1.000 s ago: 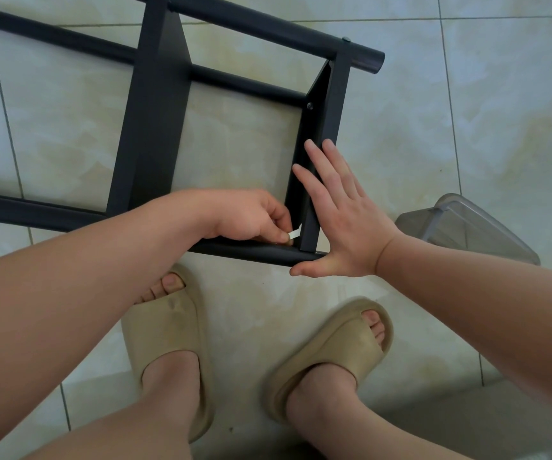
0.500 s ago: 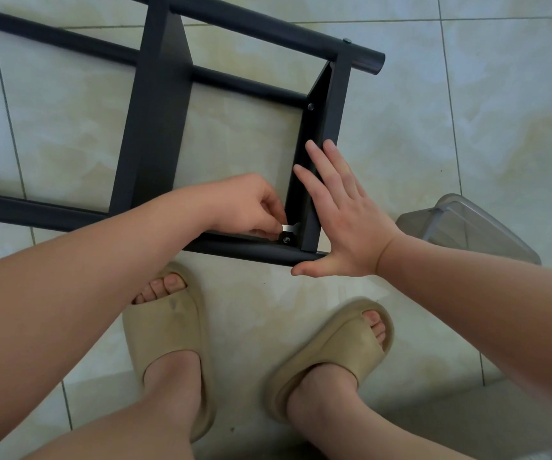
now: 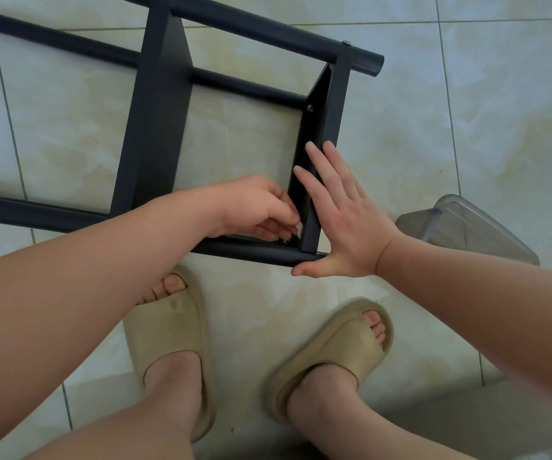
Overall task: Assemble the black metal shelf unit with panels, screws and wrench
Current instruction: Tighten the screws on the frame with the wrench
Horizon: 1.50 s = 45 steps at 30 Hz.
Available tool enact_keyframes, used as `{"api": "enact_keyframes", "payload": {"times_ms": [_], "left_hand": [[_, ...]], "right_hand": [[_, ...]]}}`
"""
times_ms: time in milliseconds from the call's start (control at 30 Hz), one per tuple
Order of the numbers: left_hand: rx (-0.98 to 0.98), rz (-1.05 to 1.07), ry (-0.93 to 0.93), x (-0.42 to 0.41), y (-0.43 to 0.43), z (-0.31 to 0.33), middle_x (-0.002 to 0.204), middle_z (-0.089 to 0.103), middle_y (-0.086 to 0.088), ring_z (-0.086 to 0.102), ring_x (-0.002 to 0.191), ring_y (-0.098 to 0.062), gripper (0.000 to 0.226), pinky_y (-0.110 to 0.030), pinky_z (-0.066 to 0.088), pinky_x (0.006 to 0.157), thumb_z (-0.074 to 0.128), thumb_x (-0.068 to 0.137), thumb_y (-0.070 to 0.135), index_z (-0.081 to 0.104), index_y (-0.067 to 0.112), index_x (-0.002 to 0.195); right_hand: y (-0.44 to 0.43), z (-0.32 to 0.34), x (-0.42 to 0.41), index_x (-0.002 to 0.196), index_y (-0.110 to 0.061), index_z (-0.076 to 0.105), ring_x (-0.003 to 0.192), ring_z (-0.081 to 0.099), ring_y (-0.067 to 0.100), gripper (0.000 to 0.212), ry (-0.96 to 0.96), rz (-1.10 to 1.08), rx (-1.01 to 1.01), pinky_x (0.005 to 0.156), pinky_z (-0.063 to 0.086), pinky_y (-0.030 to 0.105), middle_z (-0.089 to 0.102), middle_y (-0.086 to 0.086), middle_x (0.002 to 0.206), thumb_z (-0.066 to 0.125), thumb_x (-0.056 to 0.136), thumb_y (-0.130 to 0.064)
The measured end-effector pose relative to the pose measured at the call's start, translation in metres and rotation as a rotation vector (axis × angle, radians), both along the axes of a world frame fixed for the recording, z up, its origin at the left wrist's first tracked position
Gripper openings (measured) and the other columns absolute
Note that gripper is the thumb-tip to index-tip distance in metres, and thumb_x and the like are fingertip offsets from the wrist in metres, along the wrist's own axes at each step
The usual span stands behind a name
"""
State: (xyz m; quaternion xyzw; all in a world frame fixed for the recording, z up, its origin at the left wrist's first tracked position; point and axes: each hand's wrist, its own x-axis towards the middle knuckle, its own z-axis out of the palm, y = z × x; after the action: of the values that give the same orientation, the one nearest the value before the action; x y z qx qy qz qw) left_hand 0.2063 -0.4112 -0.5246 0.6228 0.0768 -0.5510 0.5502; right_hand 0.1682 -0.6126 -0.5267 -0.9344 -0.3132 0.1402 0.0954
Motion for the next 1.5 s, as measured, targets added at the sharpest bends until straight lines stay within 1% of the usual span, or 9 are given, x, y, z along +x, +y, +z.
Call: {"api": "enact_keyframes", "payload": {"times_ms": [267,433,633,800,900,1033,1167,1333,1500], "left_hand": [[-0.021,0.185,0.033,0.002,-0.006,-0.002,0.084,0.076,0.000,0.072,0.080,-0.011,0.005,-0.023,0.053,0.072,0.063,0.096,0.012,0.066,0.016,0.097],[-0.058,0.116,-0.017,0.002,0.001,-0.005,0.078,0.075,0.002,0.071,0.079,-0.009,0.011,-0.020,0.054,0.071,0.060,0.098,0.011,0.068,0.017,0.103],[0.013,0.106,-0.102,0.001,0.000,-0.007,0.073,0.075,0.002,0.071,0.073,-0.009,0.010,-0.025,0.056,0.075,0.071,0.089,0.007,0.067,0.016,0.092],[0.038,0.071,-0.143,0.001,-0.002,-0.007,0.074,0.074,0.005,0.068,0.070,-0.004,0.012,-0.024,0.055,0.078,0.065,0.095,0.011,0.070,0.021,0.091],[0.041,0.089,-0.149,-0.001,-0.003,-0.008,0.072,0.072,0.005,0.067,0.069,-0.004,0.014,-0.021,0.055,0.076,0.060,0.098,0.010,0.068,0.021,0.096],[0.056,0.169,-0.166,0.000,-0.005,-0.005,0.074,0.071,0.002,0.067,0.068,-0.005,0.011,-0.020,0.055,0.075,0.064,0.095,0.008,0.066,0.019,0.096],[0.049,0.195,-0.143,0.002,-0.007,-0.003,0.075,0.073,0.002,0.068,0.068,-0.006,0.009,-0.023,0.055,0.074,0.067,0.093,0.009,0.063,0.017,0.092],[-0.006,0.238,-0.043,0.003,-0.004,-0.003,0.074,0.075,0.002,0.070,0.074,-0.010,0.005,-0.022,0.057,0.074,0.067,0.093,0.010,0.066,0.013,0.096],[-0.006,0.196,0.008,0.006,0.004,-0.002,0.080,0.076,-0.001,0.071,0.078,-0.011,0.004,-0.021,0.058,0.072,0.069,0.092,0.012,0.068,0.012,0.096]], "right_hand": [[0.000,0.000,0.000,0.156,0.003,0.021,0.155,-0.006,0.040,0.129,0.010,-0.007,0.010,0.125,0.011,0.057,0.003,0.024,0.166,0.047,0.072,-0.092],[0.000,0.000,0.000,0.156,0.003,0.021,0.154,-0.006,0.040,0.129,0.012,-0.009,0.014,0.125,0.010,0.057,0.002,0.024,0.166,0.048,0.072,-0.091],[0.000,0.000,0.000,0.156,0.002,0.021,0.155,-0.008,0.039,0.130,0.011,-0.008,0.004,0.126,0.008,0.054,0.002,0.023,0.167,0.047,0.071,-0.092],[0.000,0.000,0.000,0.156,0.002,0.021,0.155,-0.007,0.040,0.130,0.011,-0.010,0.012,0.126,0.008,0.055,0.002,0.024,0.166,0.049,0.071,-0.091],[0.000,0.000,0.000,0.156,0.002,0.021,0.155,-0.007,0.040,0.130,0.015,-0.011,0.014,0.125,0.008,0.055,0.002,0.023,0.166,0.050,0.071,-0.091],[0.000,0.000,0.000,0.156,0.002,0.021,0.155,-0.007,0.040,0.130,0.016,-0.008,0.001,0.125,0.008,0.055,0.002,0.024,0.166,0.049,0.071,-0.091],[0.000,0.000,0.000,0.156,0.003,0.022,0.154,-0.006,0.041,0.129,0.013,-0.006,0.011,0.125,0.009,0.055,0.003,0.025,0.166,0.049,0.071,-0.091],[0.001,0.000,0.000,0.156,0.003,0.021,0.154,-0.007,0.041,0.129,0.020,-0.004,0.012,0.124,0.011,0.058,0.002,0.024,0.166,0.048,0.072,-0.092],[0.000,0.001,0.000,0.156,0.002,0.020,0.154,-0.006,0.041,0.128,0.012,-0.002,0.015,0.124,0.013,0.059,0.002,0.024,0.166,0.045,0.073,-0.092]]}}
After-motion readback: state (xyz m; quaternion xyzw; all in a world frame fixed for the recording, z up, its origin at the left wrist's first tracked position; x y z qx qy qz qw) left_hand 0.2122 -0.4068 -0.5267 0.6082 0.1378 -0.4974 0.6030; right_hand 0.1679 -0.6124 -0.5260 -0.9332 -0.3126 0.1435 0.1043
